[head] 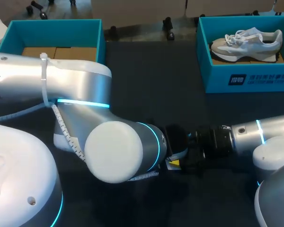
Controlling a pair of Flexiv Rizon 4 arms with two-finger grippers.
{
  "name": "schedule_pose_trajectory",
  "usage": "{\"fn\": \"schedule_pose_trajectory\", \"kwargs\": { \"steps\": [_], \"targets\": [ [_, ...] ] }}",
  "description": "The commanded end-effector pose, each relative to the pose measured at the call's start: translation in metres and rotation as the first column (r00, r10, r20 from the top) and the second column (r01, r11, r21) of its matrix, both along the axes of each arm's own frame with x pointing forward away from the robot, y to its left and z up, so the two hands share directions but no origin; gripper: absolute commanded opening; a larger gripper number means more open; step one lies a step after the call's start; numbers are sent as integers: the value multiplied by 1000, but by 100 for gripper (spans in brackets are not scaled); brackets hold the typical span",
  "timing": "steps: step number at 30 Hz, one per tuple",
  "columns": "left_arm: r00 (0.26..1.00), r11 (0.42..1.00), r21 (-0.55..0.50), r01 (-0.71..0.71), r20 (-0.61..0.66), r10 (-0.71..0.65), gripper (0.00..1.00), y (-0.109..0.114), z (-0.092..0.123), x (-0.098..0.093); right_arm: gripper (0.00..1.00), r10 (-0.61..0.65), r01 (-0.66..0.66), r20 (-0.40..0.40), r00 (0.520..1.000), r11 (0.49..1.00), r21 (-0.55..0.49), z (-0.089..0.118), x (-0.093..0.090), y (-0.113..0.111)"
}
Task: Take the shoe out of the shoebox, open the shoe tongue, remove and reinsert the insole, then place the shoe into the shoebox
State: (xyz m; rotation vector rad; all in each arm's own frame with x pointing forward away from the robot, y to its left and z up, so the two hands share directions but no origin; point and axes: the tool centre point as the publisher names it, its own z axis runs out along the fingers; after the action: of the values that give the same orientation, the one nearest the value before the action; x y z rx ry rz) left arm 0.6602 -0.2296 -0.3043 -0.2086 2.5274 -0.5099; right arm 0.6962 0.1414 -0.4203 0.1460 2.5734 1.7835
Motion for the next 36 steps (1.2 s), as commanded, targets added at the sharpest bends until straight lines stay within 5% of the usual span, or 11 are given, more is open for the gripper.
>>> {"fn": "schedule_pose_trajectory", "kwargs": {
  "steps": [1, 18, 20, 22, 29, 32, 36],
  "targets": [
    [1000, 1000, -5, 5, -2, -5, 43, 2, -4, 4, 0, -1, 1, 1, 1000, 1000, -1, -2, -1, 1],
    [1000, 1000, 1, 4, -10, -4, 40, 1, -13, 11, 0, -1, 1, 1, 1000, 1000, -1, -2, -1, 1],
    [1000, 1000, 1, 4, -11, -4, 30, 1, -13, 12, 0, -1, 1, 1, 1000, 1000, -1, -2, -1, 1],
    [1000, 1000, 1, 5, -12, -5, 3, 1, -13, 12, 0, -1, 1, 1, 1000, 1000, -1, -2, -1, 1],
    [1000, 1000, -1, 11, -12, -11, 0, 0, -15, 12, 0, -1, 1, 1, 1000, 1000, -1, -2, -1, 1],
    [1000, 1000, -6, 17, -14, -17, 44, 0, -14, 12, 0, -1, 1, 1, 1000, 1000, -1, -2, -1, 1],
    [1000, 1000, -14, 26, -13, -26, 54, -2, -12, 11, 0, -1, 1, 1, 1000, 1000, -1, -2, -1, 1]
  ]
}}
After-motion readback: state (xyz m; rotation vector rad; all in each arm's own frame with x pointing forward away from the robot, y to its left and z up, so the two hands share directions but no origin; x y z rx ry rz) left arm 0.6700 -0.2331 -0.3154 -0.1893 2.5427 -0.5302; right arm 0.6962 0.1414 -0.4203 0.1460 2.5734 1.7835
